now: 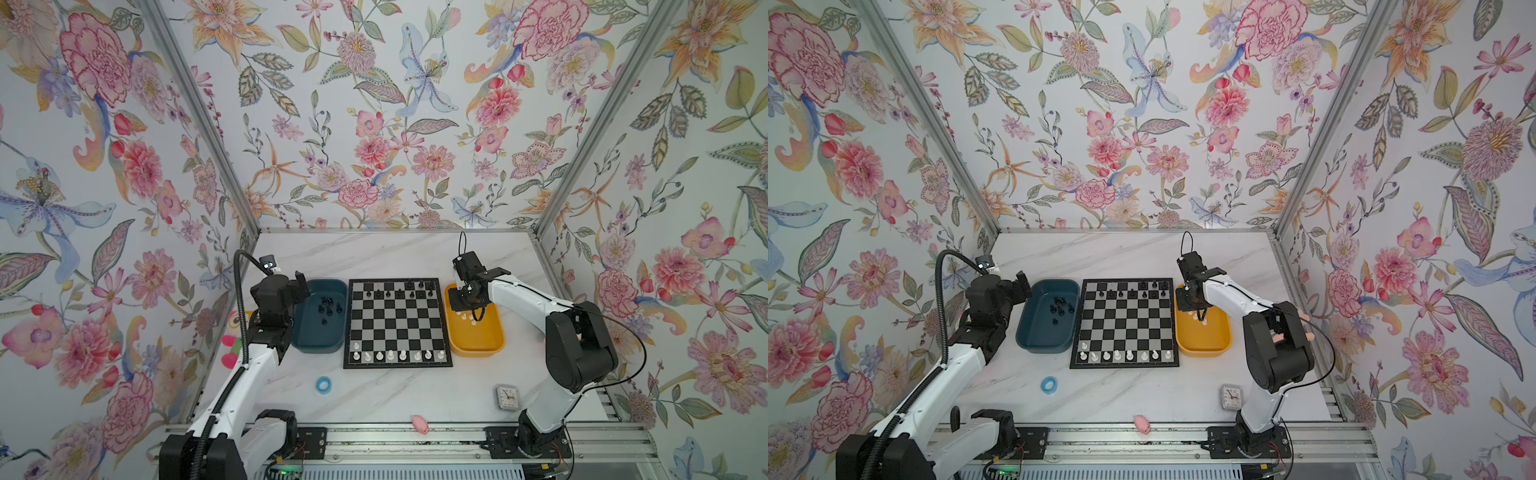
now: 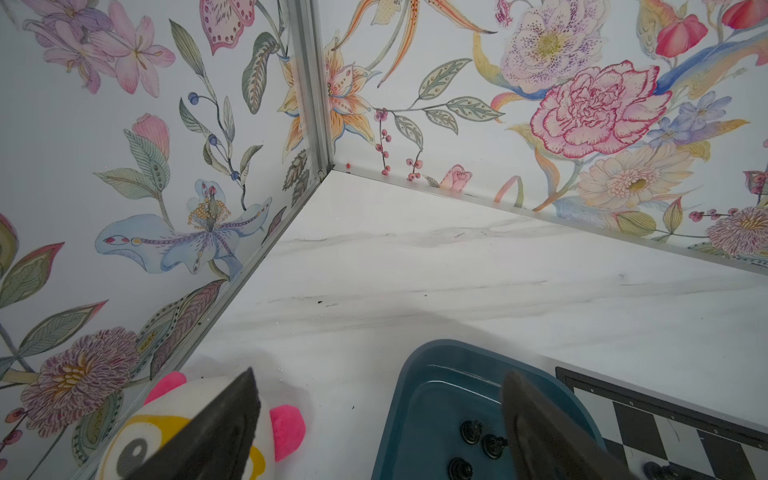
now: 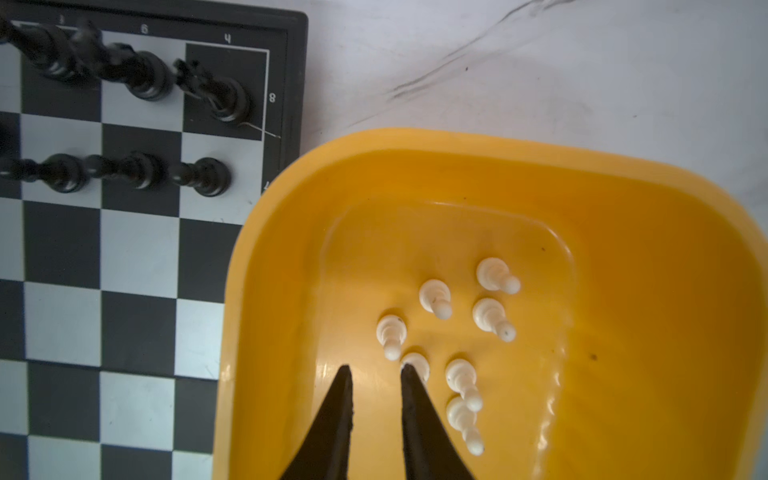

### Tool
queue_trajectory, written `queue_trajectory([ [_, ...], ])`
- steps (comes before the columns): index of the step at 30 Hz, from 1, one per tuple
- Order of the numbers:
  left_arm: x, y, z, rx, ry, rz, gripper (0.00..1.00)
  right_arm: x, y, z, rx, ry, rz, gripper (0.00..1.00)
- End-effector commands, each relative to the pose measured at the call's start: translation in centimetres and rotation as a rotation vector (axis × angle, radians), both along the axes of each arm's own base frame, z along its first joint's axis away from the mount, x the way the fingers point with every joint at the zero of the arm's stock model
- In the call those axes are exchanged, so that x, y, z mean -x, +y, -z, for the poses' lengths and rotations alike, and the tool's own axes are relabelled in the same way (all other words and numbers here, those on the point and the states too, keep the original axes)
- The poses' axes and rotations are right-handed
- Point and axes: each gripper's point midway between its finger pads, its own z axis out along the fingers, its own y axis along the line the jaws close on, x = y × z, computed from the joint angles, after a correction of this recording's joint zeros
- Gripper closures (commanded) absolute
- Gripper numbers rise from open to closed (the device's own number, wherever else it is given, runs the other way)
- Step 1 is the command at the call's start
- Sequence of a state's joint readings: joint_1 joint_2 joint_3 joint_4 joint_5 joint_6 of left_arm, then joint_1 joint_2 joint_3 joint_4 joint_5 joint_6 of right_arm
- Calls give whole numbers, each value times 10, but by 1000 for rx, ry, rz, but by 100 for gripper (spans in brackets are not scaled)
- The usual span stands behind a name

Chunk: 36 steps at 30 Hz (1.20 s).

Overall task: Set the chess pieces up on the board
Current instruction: 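Lower the right gripper into the yellow tray and grasp another white pawn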

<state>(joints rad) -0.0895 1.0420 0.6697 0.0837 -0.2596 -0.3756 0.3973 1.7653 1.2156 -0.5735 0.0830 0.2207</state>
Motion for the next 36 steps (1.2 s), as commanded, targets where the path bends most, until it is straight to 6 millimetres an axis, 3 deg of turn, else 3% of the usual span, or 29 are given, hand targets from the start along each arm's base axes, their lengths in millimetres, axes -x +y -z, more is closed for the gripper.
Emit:
queue_trajectory([
  [1,-5,0,-13,18,-33,5,8,-1,-1,8,-2,15,-10,77],
  [25,-4,1,-7,11,-18,0,8,0,-6,32,6,74,2,79],
  [36,-3,1,-7,9,-19,-2,8,0,-6,36,8,84,5,88],
])
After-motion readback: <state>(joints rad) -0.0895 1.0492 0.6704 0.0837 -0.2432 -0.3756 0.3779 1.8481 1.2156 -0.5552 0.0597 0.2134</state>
